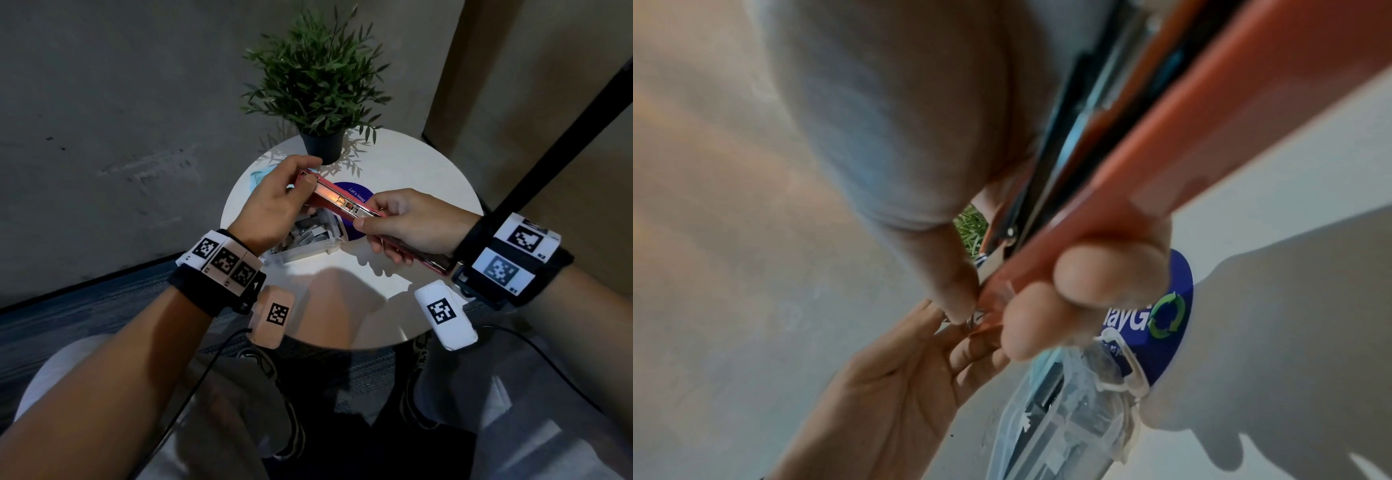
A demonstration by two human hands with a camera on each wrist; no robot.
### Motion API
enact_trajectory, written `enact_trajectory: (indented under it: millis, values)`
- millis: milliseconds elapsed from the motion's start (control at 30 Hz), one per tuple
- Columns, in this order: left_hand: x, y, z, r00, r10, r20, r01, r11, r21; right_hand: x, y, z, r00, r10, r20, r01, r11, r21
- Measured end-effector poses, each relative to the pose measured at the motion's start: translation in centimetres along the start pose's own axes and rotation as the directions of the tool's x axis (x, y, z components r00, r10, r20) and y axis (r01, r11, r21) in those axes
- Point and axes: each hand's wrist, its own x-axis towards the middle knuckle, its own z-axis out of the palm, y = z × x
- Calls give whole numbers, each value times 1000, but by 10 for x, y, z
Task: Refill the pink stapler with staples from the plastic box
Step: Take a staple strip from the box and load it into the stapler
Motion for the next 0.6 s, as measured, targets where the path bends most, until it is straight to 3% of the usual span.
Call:
enact_trajectory:
  millis: [100,233,300,400,600]
  values:
    - [-4,2,1,1000,26,8,-27,996,82,0,1,0,1000,7,-6,-8,1000,-30]
    - [-3,1,-2,1000,-13,17,12,998,68,-1,3,-1,1000,9,-7,-9,999,-51]
    - [-5,3,-6,995,57,78,-70,982,174,-1,1,-4,1000,8,-13,-9,999,-47]
    - [-9,3,-12,954,196,227,-279,856,435,-2,1,-8,1000,13,5,-13,999,-36]
    - [-7,8,-18,924,329,194,-382,812,442,-8,-5,-18,997,19,72,-21,999,27]
